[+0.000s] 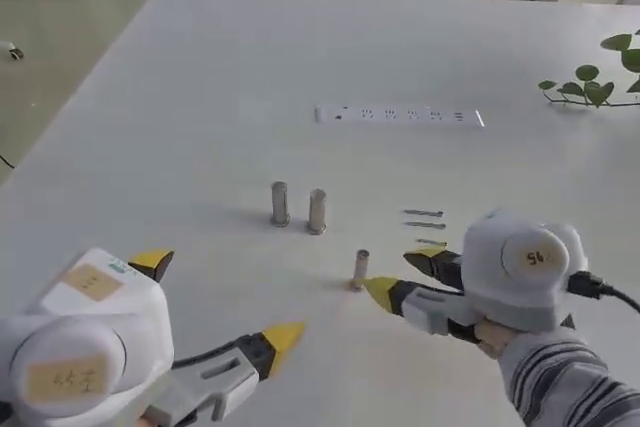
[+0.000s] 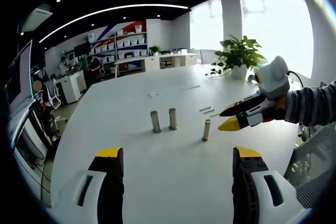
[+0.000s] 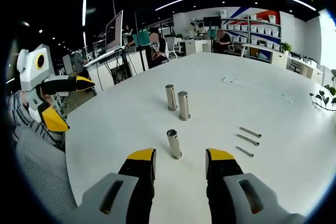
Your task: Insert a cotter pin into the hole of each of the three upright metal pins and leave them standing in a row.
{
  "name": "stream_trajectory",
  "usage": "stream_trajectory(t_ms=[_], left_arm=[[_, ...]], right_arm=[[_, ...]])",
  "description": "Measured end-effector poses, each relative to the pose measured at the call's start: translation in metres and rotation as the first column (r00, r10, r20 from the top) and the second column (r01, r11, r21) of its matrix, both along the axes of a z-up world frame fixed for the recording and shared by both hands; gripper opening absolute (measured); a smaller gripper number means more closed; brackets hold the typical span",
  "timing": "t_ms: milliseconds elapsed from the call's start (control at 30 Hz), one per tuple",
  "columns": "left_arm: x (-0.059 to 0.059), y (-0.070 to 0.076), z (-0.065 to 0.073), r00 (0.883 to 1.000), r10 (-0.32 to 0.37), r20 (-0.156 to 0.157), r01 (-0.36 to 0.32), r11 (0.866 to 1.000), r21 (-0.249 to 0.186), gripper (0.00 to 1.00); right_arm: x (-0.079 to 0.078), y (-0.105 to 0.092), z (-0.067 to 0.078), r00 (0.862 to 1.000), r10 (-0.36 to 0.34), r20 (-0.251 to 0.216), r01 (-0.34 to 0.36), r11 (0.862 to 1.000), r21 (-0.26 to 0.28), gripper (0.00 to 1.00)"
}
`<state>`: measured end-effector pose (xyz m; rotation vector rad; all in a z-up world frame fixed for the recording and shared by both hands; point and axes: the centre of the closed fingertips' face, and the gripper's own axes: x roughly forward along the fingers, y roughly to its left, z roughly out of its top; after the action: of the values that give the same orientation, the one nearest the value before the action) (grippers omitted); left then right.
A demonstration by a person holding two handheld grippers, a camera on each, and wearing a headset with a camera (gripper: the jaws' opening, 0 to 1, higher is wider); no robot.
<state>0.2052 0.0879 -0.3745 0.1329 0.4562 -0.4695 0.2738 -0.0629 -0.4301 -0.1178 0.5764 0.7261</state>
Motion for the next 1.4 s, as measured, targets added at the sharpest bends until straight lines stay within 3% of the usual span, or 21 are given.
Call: stream_trajectory(t_ms=[233, 300, 400, 533, 733, 867, 967, 1100, 1333, 1400], left_arm=[[-0.001, -0.003, 0.0, 1.0, -0.014, 0.0, 0.014, 1.0, 0.007, 0.84], [0.0, -0.002, 0.001, 1.0, -0.01, 0.008, 0.01, 1.0, 0.006, 0.85], [0.001, -0.004, 0.003, 1.0, -0.007, 0.016, 0.008, 1.0, -0.028, 0.85], [0.001, -0.003, 0.001, 1.0, -0.013, 0.01, 0.013, 1.0, -0.005, 0.85], [0.0, -0.002, -0.002, 1.0, -0.011, 0.003, 0.011, 1.0, -0.013, 0.85], [0.001, 0.001, -0.004, 1.0, -0.002, -0.001, 0.002, 1.0, -0.02, 0.85], [0.001, 0.003, -0.008, 1.0, 0.002, -0.014, -0.002, 1.0, -0.013, 0.84], [0.002, 0.003, -0.008, 1.0, 0.005, -0.017, -0.005, 1.0, -0.016, 0.82], [0.008, 0.003, -0.001, 1.0, 0.009, 0.001, -0.009, 1.0, -0.004, 0.81], [0.009, 0.003, 0.0, 1.0, 0.008, 0.005, -0.008, 1.0, -0.005, 0.81]], right_arm=[[0.015, -0.025, -0.002, 0.999, 0.026, -0.035, -0.029, 0.996, -0.081, 0.33], [0.023, -0.037, -0.005, 0.999, 0.017, -0.048, -0.024, 0.99, -0.141, 0.33], [0.034, -0.044, -0.007, 0.998, 0.026, -0.057, -0.035, 0.985, -0.171, 0.32], [0.043, -0.051, -0.013, 0.995, 0.046, -0.084, -0.064, 0.972, -0.226, 0.3], [0.05, -0.059, -0.03, 0.982, 0.076, -0.173, -0.128, 0.941, -0.314, 0.25], [0.059, -0.061, -0.035, 0.978, 0.087, -0.189, -0.147, 0.93, -0.337, 0.22], [0.062, -0.066, -0.044, 0.967, 0.082, -0.242, -0.168, 0.917, -0.362, 0.19], [0.066, -0.069, -0.049, 0.96, 0.079, -0.268, -0.184, 0.9, -0.396, 0.15], [0.072, -0.071, -0.059, 0.949, 0.102, -0.298, -0.225, 0.88, -0.417, 0.13], [0.074, -0.068, -0.056, 0.948, 0.106, -0.301, -0.227, 0.887, -0.403, 0.1]])
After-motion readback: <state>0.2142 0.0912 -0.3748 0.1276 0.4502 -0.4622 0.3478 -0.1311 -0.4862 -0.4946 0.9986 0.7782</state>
